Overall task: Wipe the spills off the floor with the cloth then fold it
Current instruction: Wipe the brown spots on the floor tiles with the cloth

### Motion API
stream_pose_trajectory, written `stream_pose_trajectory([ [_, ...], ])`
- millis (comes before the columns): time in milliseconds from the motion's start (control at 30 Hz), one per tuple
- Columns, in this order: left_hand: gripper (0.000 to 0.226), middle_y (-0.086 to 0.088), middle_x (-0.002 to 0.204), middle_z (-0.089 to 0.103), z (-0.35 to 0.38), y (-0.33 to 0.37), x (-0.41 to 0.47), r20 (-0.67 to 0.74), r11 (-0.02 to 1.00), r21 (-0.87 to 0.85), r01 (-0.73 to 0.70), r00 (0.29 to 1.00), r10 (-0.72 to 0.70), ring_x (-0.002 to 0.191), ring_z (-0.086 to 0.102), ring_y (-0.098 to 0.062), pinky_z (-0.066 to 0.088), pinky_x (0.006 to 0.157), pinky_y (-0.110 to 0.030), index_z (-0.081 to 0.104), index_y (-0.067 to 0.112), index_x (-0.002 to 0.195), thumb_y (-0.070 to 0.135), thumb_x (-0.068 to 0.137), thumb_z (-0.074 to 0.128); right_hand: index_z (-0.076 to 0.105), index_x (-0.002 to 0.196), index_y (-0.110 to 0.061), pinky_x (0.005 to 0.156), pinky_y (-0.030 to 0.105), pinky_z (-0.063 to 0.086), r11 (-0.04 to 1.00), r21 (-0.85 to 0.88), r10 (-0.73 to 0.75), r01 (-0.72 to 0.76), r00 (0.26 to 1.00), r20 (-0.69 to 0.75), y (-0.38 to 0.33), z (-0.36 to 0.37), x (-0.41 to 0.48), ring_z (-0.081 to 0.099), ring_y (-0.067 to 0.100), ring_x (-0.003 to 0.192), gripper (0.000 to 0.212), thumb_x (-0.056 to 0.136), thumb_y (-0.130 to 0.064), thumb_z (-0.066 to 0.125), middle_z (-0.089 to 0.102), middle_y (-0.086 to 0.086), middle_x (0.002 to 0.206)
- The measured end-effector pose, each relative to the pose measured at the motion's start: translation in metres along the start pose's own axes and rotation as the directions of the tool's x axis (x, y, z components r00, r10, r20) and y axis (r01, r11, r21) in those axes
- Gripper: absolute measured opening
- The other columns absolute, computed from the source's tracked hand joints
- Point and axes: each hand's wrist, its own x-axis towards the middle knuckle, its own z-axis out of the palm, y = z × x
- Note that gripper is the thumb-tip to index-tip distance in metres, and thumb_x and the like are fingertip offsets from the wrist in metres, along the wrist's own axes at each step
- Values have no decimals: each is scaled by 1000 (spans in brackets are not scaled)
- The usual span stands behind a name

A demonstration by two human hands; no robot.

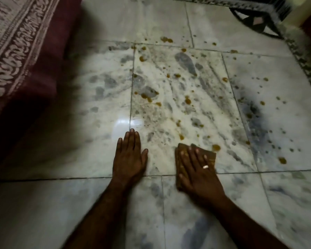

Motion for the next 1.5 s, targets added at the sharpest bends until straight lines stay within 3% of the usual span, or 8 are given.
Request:
stream_pose_trajectory([
  [200, 69, -20, 163, 23, 10, 3, 15, -66, 995, 55, -88, 994, 92, 151, 23, -32, 12, 123, -46, 28, 0, 154, 42, 99, 25, 15, 163, -23, 125, 52, 13, 999, 23, 41, -40, 998, -40, -16, -3, 108, 10, 32, 157, 74, 97, -55, 28, 14, 10, 170],
  [367, 66, -18, 162, 27, 11, 31, 44, -67, 982, 35, -183, 980, 185, 150, 27, -32, 10, 122, -45, 30, 1, 154, 38, 99, 26, 21, 162, -23, 126, 49, 17, 988, 4, -150, 151, 986, -78, -24, 0, 37, 14, 28, 157, 69, 99, -45, 40, 18, 8, 169],
  [500, 68, -17, 163, 25, 11, 44, 58, -68, 987, 39, -157, 985, 159, 151, 24, -30, 11, 123, -45, 27, 3, 155, 35, 96, 24, 22, 161, -22, 123, 50, 22, 1000, 8, -25, 25, 999, -35, 40, 0, 13, 16, 28, 156, 70, 97, -46, 38, 19, 8, 169],
  [700, 69, -17, 164, 24, 13, 45, 56, -85, 987, 42, -157, 983, 160, 152, 23, -30, 16, 123, -49, 26, 2, 155, 34, 94, 23, 4, 162, -27, 126, 50, 7, 994, 44, 103, -103, 995, 15, 56, -15, 122, 1, 29, 158, 72, 96, -52, 17, 5, 6, 171],
  [1000, 73, -19, 162, 26, 14, 50, 57, -87, 988, 58, -145, 985, 150, 151, 26, -32, 13, 123, -49, 29, 0, 154, 35, 90, 24, 18, 162, -26, 126, 47, 13, 986, -17, -164, 163, 985, -54, 22, -5, 41, 11, 26, 157, 66, 101, -43, 36, 15, 5, 170],
  [1133, 72, -21, 161, 29, 17, 75, 59, -77, 981, 48, -190, 978, 194, 148, 31, -34, 13, 121, -48, 32, -1, 152, 34, 89, 27, 14, 162, -27, 123, 50, 22, 999, 29, 26, -26, 1000, -2, 85, -3, -8, 7, 22, 158, 68, 100, -45, 34, 11, 3, 171],
  [1300, 72, -22, 159, 32, 26, 102, 66, -82, 968, 54, -246, 965, 250, 147, 34, -35, 18, 120, -50, 34, -3, 151, 32, 88, 29, 2, 162, -30, 126, 50, 10, 972, 66, 224, -225, 974, 13, 109, -15, 61, -2, 25, 158, 70, 97, -51, 16, 1, 3, 172],
  [1500, 70, -24, 159, 30, 30, 108, 69, -115, 960, 72, -269, 954, 276, 148, 31, -36, 20, 122, -51, 33, -3, 151, 32, 91, 29, 9, 163, -27, 125, 51, 12, 999, 1, 33, -33, 999, -17, 66, -8, 66, 4, 27, 158, 66, 101, -46, 24, 7, 5, 171],
])
